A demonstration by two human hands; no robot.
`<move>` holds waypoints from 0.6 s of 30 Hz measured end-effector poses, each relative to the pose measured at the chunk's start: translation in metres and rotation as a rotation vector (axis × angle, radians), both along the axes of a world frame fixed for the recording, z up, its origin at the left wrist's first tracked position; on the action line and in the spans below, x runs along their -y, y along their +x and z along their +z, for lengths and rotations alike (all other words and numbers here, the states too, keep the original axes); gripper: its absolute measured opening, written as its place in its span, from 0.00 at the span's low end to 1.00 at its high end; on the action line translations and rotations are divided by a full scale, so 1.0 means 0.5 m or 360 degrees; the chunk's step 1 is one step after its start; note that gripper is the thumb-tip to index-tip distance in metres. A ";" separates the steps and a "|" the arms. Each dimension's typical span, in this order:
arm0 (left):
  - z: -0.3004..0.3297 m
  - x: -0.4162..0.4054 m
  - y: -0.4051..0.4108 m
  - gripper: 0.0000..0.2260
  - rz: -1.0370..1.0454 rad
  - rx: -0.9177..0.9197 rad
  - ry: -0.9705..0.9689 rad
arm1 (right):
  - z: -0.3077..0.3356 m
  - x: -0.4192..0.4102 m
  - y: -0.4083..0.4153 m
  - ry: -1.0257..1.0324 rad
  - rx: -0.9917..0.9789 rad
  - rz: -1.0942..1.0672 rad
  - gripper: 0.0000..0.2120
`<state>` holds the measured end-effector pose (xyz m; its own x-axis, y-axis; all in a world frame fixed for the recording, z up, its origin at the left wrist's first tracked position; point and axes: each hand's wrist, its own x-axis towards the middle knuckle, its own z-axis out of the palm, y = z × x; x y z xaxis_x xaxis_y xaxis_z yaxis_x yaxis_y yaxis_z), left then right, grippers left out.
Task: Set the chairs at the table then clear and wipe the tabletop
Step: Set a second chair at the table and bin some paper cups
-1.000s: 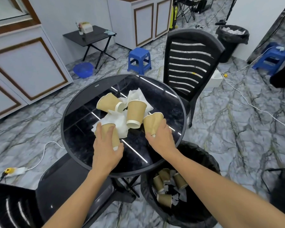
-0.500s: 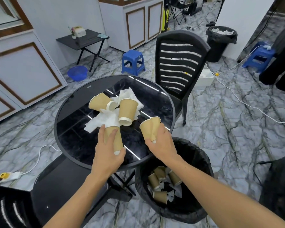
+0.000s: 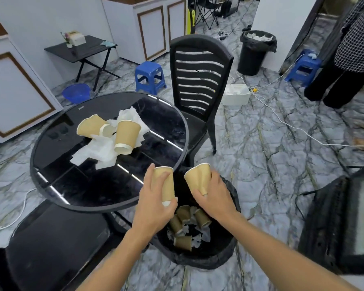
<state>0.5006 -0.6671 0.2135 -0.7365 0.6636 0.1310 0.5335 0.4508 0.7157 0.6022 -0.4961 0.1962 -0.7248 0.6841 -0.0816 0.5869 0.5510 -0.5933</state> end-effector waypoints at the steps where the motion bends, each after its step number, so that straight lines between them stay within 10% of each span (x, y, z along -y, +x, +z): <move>1: -0.004 -0.012 0.013 0.30 -0.0034 -0.0023 0.0016 | -0.009 -0.008 0.016 0.0012 0.0019 -0.0020 0.34; 18: -0.221 -0.073 0.105 0.27 -0.0143 0.0145 -0.0254 | -0.234 -0.032 0.103 0.0019 0.0351 0.0061 0.32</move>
